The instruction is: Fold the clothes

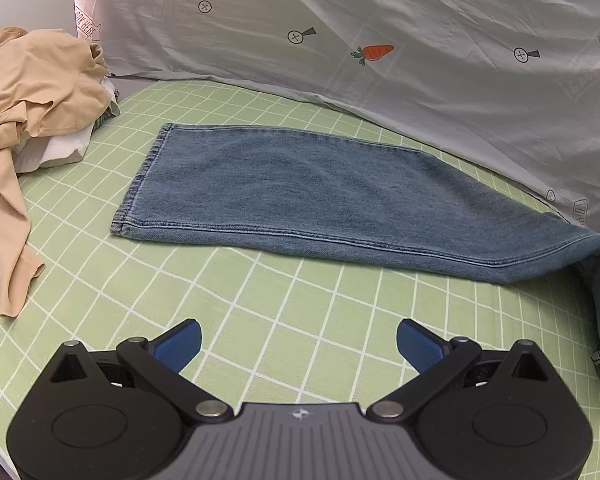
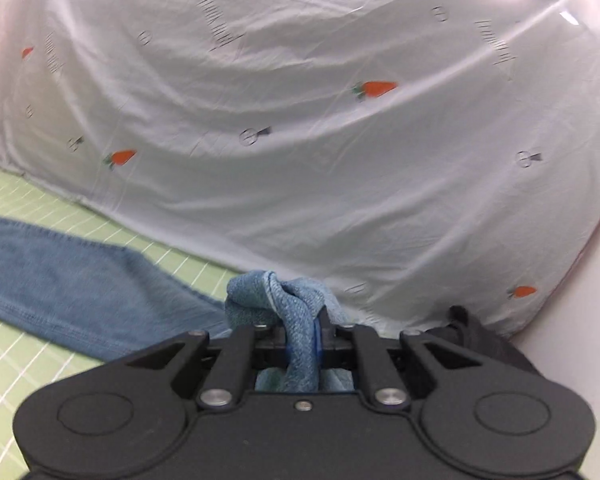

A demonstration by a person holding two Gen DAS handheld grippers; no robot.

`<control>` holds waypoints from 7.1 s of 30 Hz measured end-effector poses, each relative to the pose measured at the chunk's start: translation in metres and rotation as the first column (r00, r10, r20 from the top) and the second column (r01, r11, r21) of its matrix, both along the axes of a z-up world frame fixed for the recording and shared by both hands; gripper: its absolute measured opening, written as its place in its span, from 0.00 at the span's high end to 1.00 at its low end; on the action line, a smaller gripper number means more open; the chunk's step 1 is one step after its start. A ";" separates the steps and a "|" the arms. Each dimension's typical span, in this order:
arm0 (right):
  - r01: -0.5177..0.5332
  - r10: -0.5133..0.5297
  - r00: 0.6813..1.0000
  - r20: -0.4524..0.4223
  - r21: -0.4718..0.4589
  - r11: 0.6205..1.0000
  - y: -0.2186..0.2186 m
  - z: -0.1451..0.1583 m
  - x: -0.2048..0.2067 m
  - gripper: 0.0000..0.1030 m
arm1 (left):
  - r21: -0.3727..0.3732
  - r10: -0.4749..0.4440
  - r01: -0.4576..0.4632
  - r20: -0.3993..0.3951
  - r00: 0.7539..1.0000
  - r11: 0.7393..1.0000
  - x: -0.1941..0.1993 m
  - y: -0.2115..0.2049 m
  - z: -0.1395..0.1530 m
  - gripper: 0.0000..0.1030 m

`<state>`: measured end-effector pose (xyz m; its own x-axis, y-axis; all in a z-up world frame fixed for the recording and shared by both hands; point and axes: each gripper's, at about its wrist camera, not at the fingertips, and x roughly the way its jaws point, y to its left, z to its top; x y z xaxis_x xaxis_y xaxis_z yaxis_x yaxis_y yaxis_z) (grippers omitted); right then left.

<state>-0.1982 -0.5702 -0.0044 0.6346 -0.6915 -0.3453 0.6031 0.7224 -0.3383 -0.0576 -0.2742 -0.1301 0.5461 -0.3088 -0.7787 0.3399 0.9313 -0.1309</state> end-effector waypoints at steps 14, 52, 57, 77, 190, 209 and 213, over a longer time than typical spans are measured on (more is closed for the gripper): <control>0.363 -0.306 0.901 -0.308 0.148 0.920 -0.101 -0.122 -0.019 0.63 | 0.013 0.058 -0.057 -0.020 0.998 0.998 0.014 0.005 -0.005 0.01; 0.132 -0.096 0.990 -0.102 0.443 0.887 -0.040 -0.140 0.043 0.76 | 0.027 -0.021 0.023 -0.055 0.998 0.999 0.013 -0.014 -0.016 0.01; 0.089 -0.056 0.995 -0.083 0.476 0.875 -0.040 -0.133 0.039 0.93 | 0.021 -0.009 0.010 -0.055 0.998 1.000 0.014 -0.011 -0.015 0.01; -0.031 -0.100 0.989 0.108 0.817 0.576 -0.053 -0.138 -0.010 0.91 | 0.022 0.009 -0.007 -0.066 0.998 1.000 0.018 -0.009 -0.019 0.01; 0.320 -0.258 0.947 -0.194 0.467 0.824 -0.116 -0.155 -0.090 0.19 | -0.028 -0.256 0.261 0.127 0.958 0.965 -0.031 -0.167 0.023 0.92; 0.243 -0.155 0.962 -0.224 0.447 0.861 -0.014 -0.137 -0.088 0.17 | -0.125 -0.088 0.075 -0.106 0.990 0.989 -0.028 0.007 0.022 0.78; 0.266 -0.199 0.960 -0.196 0.428 0.863 -0.001 -0.126 -0.082 0.18 | -0.251 -0.023 -0.005 -0.108 0.994 0.968 -0.008 0.039 0.034 0.71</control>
<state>-0.2807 -0.5717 -0.1302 0.3962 -0.5634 -0.7250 0.7432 0.6604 -0.1070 -0.0652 -0.2350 -0.0959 0.4581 -0.5063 -0.7306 0.3192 0.8608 -0.3964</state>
